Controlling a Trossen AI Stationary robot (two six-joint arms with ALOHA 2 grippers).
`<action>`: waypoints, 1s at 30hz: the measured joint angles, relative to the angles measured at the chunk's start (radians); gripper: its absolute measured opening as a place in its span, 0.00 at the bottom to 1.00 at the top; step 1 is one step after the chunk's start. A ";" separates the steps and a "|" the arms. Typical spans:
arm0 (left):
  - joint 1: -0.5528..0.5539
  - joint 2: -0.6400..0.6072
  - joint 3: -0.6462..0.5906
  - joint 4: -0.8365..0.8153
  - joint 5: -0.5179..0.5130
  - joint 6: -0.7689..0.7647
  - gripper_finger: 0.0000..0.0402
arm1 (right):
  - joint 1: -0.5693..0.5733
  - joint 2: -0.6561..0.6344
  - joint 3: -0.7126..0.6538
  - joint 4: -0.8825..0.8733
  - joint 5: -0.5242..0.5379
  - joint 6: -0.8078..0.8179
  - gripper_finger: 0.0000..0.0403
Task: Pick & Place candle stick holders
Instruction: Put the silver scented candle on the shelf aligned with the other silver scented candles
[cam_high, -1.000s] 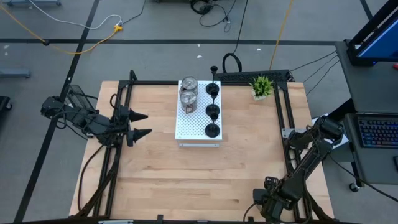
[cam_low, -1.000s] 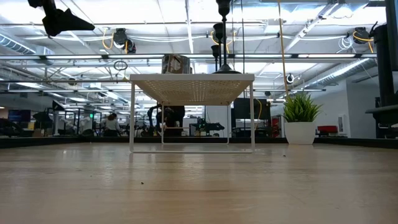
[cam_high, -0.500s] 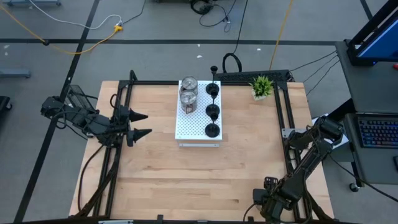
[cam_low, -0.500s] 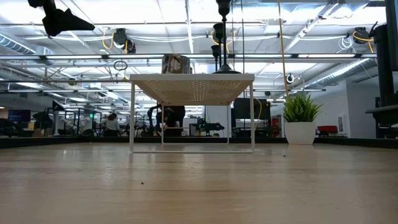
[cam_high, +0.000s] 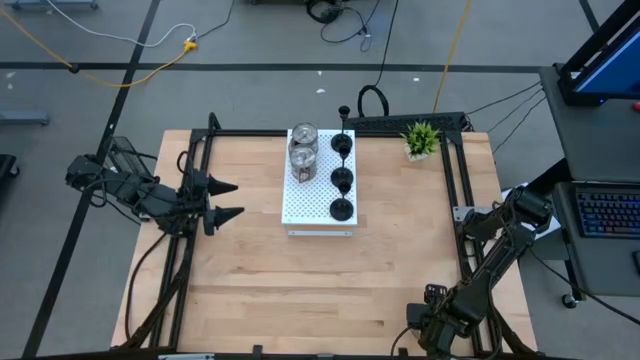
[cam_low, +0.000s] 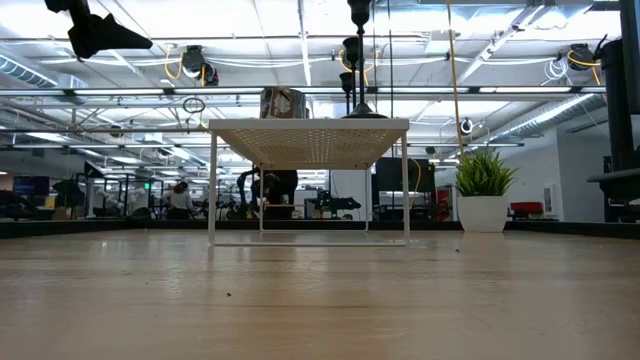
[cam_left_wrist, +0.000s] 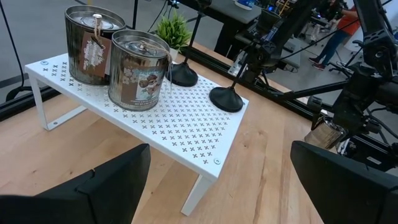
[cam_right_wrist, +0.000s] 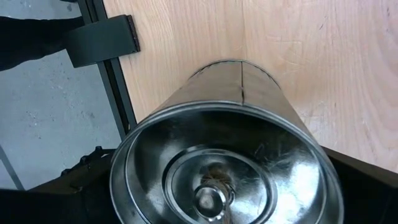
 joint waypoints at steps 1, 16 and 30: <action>0.000 0.000 0.000 0.000 0.000 0.000 0.98 | 0.000 0.000 0.000 0.001 0.000 0.000 0.99; 0.000 0.000 0.000 0.000 0.000 0.000 0.98 | 0.000 0.000 0.000 0.013 0.022 -0.004 0.99; 0.000 0.000 0.000 0.000 0.000 -0.003 0.98 | 0.000 -0.001 -0.027 0.056 0.050 -0.001 0.99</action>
